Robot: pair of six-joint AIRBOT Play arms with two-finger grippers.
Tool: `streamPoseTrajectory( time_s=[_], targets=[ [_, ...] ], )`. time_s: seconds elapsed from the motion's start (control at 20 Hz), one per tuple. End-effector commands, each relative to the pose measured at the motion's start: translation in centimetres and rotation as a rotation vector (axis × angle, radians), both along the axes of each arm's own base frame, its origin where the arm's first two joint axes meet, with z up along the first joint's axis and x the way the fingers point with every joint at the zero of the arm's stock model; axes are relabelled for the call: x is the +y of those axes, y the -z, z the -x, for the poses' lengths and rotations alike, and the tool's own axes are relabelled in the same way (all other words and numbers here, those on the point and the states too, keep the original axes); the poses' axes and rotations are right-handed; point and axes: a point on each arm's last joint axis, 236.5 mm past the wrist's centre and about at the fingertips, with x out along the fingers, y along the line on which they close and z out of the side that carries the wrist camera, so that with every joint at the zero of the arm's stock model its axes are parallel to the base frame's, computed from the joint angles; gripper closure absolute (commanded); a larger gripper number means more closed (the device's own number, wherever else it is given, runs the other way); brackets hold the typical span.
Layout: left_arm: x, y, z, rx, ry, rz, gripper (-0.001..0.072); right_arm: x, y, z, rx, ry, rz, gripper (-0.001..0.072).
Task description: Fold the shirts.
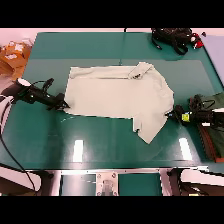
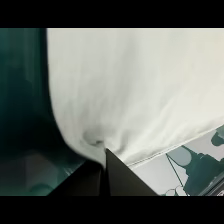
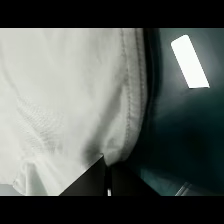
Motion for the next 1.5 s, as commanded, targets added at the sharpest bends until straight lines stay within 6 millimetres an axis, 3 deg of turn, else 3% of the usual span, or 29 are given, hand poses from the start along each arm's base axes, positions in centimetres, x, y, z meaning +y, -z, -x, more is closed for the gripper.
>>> streamPoseTrajectory(
  time_s=[0.0, 0.1, 0.2, 0.3, 0.4, 0.5, 0.6, 0.65, 0.75, 0.85, 0.9, 1.0, 1.15, 1.3, 1.45],
  targets=[
    [-0.2, -1.6, -0.7, -0.026, 0.021, 0.014, 0.0689, -0.1, -2.2, -1.5, -0.052, -0.029, -0.01, 0.0699],
    [-0.1, -4.9, -1.9, -0.098, 0.044, 0.012, 0.0689, -0.5, -5.9, -3.1, -0.132, -0.067, 0.009, 0.07],
    [0.0, -10.9, -3.6, -0.249, 0.064, -0.012, 0.0689, -1.4, -12.0, -5.2, -0.268, -0.087, 0.079, 0.07],
    [0.2, -18.9, -4.8, -0.459, 0.069, -0.057, 0.0689, -2.4, -20.9, -6.9, -0.465, -0.084, 0.207, 0.0699],
    [0.1, -29.2, -4.5, -0.719, 0.069, -0.113, 0.0688, -2.4, -31.3, -6.9, -0.687, -0.079, 0.353, 0.07],
    [-0.3, -39.8, -1.9, -0.992, 0.063, -0.176, 0.0688, -1.3, -41.6, -4.9, -0.911, -0.068, 0.5, 0.07],
    [-1.1, -49.9, 3.0, -1.266, 0.046, -0.234, 0.0688, 0.3, -50.9, -1.5, -1.124, -0.018, 0.625, 0.07],
    [-1.6, -53.9, 5.7, -1.386, 0.037, -0.258, 0.0688, 1.2, -54.8, 0.5, -1.222, 0.007, 0.685, 0.07],
    [-2.3, -60.9, 11.6, -1.609, 0.006, -0.311, 0.0688, 3.3, -61.9, 5.1, -1.413, 0.065, 0.782, 0.07],
    [-1.9, -65.2, 16.2, -1.772, -0.065, -0.378, 0.0687, 4.9, -66.7, 8.9, -1.558, 0.115, 0.851, 0.07],
    [-1.4, -66.5, 17.9, -1.826, -0.103, -0.423, 0.0688, 5.5, -68.2, 10.4, -1.61, 0.134, 0.875, 0.0699],
    [-0.5, -66.9, 19.1, -1.842, -0.131, -0.491, 0.0687, 6.3, -69.6, 11.9, -1.653, 0.143, 0.899, 0.0699],
    [0.2, -64.1, 17.0, -1.738, -0.103, -0.522, 0.0688, 5.5, -68.1, 10.4, -1.603, 0.134, 0.866, 0.0699],
    [1.0, -58.0, 11.2, -1.542, -0.073, -0.473, 0.0687, 3.4, -62.2, 5.3, -1.444, 0.114, 0.728, 0.0699],
    [0.9, -48.6, 4.3, -1.281, -0.033, -0.344, 0.0687, 1.1, -52.4, -1.0, -1.244, 0.076, 0.557, 0.0699]
  ],
)
